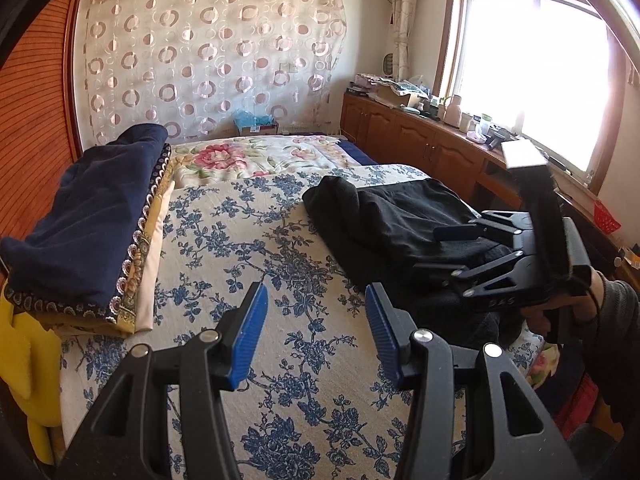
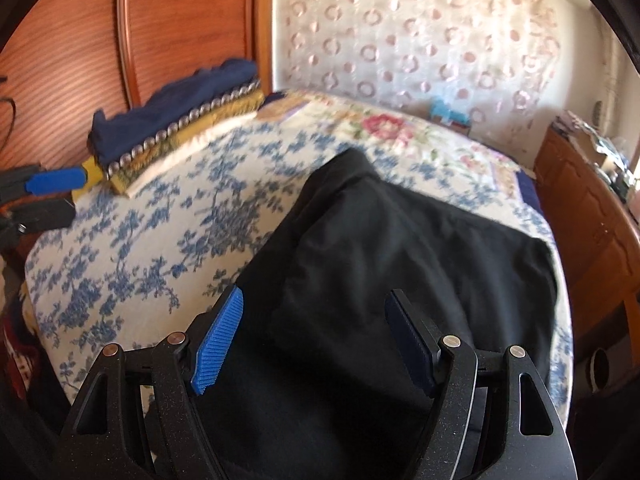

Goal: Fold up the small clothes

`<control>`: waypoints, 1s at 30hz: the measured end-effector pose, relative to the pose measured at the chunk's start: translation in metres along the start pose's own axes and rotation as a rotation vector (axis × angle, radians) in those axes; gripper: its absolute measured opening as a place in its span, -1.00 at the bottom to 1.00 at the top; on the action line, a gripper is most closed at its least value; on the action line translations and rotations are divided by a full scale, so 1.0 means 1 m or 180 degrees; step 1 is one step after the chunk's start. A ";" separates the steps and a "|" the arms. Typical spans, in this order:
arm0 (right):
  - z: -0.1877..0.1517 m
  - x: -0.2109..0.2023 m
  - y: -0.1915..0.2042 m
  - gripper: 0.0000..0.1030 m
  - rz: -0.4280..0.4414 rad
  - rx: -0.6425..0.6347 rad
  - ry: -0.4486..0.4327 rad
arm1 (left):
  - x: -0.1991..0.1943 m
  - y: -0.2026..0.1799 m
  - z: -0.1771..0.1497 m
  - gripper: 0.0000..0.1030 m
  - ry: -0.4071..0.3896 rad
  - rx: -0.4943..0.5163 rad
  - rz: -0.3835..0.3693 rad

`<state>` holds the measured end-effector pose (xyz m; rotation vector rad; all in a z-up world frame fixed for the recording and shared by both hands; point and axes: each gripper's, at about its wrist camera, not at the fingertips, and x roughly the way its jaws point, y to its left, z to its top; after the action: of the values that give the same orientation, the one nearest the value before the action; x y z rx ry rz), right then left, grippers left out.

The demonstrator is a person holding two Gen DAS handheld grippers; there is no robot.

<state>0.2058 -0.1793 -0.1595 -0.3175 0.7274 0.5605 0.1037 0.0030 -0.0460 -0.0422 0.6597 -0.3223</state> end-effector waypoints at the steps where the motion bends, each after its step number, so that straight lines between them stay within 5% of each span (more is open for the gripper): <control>1: 0.000 0.005 0.002 0.44 0.0001 -0.0046 0.0047 | 0.000 0.000 -0.001 -0.04 0.0004 -0.0003 -0.0001; 5: -0.003 0.022 0.006 0.29 -0.0117 -0.0154 0.0208 | 0.003 0.000 -0.002 -0.04 0.0023 0.0002 -0.0017; 8: -0.004 0.026 -0.002 -0.29 -0.0117 -0.0125 0.0265 | 0.007 -0.002 -0.003 -0.04 0.0050 0.0024 -0.0039; 9: -0.004 0.025 -0.005 -0.74 -0.0099 -0.0134 0.0281 | 0.010 -0.002 -0.003 -0.04 0.0067 0.0039 -0.0048; 10: -0.003 0.022 -0.008 -0.85 -0.0062 -0.0139 0.0278 | 0.012 -0.004 -0.003 -0.04 0.0078 0.0050 -0.0053; 19: 0.026 -0.026 -0.085 -0.92 -0.0115 0.0219 -0.0122 | 0.047 -0.006 0.006 -0.04 0.0219 0.0068 -0.0133; 30: 0.043 0.014 -0.200 -0.92 -0.0622 0.0508 0.0086 | 0.095 -0.012 0.027 -0.04 0.0403 0.0110 -0.0159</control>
<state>0.3545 -0.3163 -0.1229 -0.2447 0.7528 0.3116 0.1875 -0.0396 -0.0791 -0.0053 0.7794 -0.3867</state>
